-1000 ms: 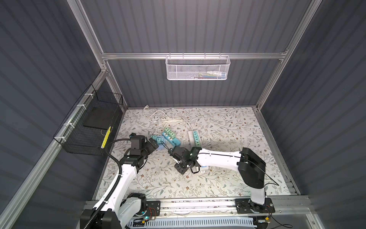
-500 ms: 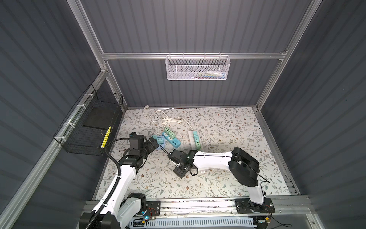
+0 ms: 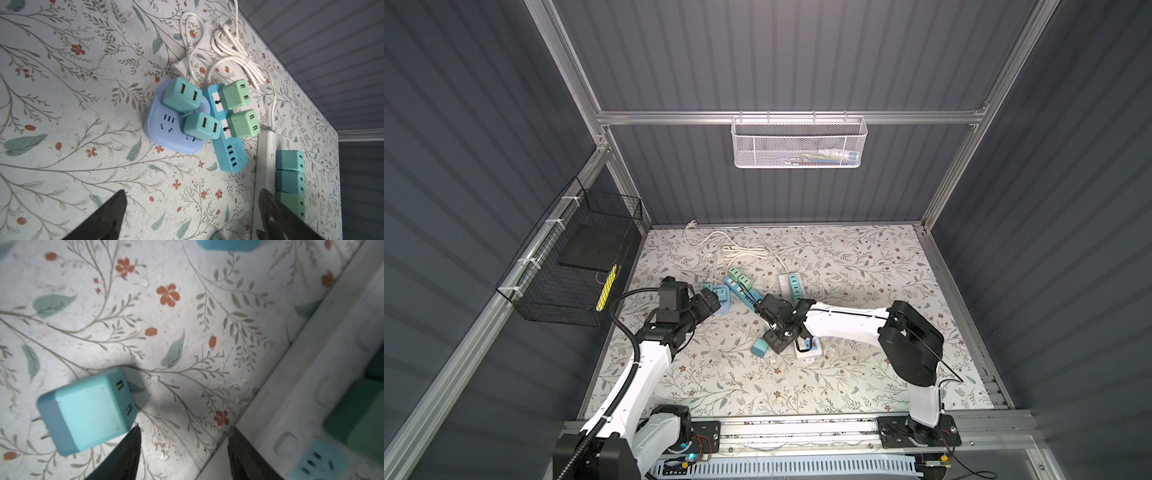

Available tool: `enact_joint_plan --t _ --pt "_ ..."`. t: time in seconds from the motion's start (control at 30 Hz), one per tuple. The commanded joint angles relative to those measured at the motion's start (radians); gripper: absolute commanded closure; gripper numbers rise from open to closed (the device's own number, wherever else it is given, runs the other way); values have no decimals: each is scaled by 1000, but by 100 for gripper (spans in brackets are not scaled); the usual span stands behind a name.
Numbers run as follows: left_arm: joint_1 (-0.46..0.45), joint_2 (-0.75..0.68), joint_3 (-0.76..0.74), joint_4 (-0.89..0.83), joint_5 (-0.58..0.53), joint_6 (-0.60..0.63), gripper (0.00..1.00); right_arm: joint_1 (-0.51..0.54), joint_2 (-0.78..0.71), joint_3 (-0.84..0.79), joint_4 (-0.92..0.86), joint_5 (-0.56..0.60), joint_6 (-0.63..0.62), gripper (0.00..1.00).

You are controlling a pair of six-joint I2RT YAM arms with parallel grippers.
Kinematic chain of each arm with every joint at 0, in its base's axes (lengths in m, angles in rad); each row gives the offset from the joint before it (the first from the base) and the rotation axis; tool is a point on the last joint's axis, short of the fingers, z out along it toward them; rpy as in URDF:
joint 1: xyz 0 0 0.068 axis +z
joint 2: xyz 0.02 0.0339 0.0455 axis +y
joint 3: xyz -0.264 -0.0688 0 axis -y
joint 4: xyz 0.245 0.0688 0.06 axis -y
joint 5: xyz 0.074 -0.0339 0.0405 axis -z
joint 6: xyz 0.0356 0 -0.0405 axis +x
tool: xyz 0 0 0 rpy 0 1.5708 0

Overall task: Insert the plug
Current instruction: 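Set the teal adapter on the table and open the right gripper, then grasp the teal adapter with the left gripper while the right gripper withdraws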

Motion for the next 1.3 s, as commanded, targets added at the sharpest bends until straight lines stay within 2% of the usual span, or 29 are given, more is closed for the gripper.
enact_joint_plan --t 0.0,0.1,0.17,0.23,0.3,0.33,0.4,0.53,0.6,0.63,0.73,0.83,1.1,1.27 --pt "8 17 43 0 80 61 7 -1 -46 24 -11 -32 4 33" --pt "-4 37 40 14 195 114 17 -20 -133 8 -17 -24 24 31" --pt "-45 60 64 -18 236 165 22 -34 -219 -19 10 40 53 20" --pt "-127 65 78 -42 196 204 24 -51 -305 -71 78 124 93 2" --pt "-231 77 99 -74 106 243 23 -79 -392 -155 215 159 131 1" --pt "-275 100 113 -97 66 257 23 -98 -420 -182 249 163 160 1" --pt "-337 165 150 -150 14 281 23 -146 -454 -233 323 57 167 1" --pt "-510 319 246 -286 -133 344 24 -216 -465 -256 324 17 189 16" --pt "-559 364 272 -337 -163 362 24 -246 -464 -233 265 0 225 25" --pt "-574 382 280 -360 -168 371 24 -264 -472 -249 275 -45 230 28" --pt "-612 435 311 -432 -184 416 24 -308 -513 -331 366 -101 280 30" --pt "-653 506 344 -491 -207 443 24 -346 -509 -347 370 -148 316 33" --pt "-670 573 333 -444 -133 455 31 -359 -499 -353 384 -185 326 35" --pt "-675 592 310 -408 -165 416 37 -361 -495 -359 388 -190 329 35"
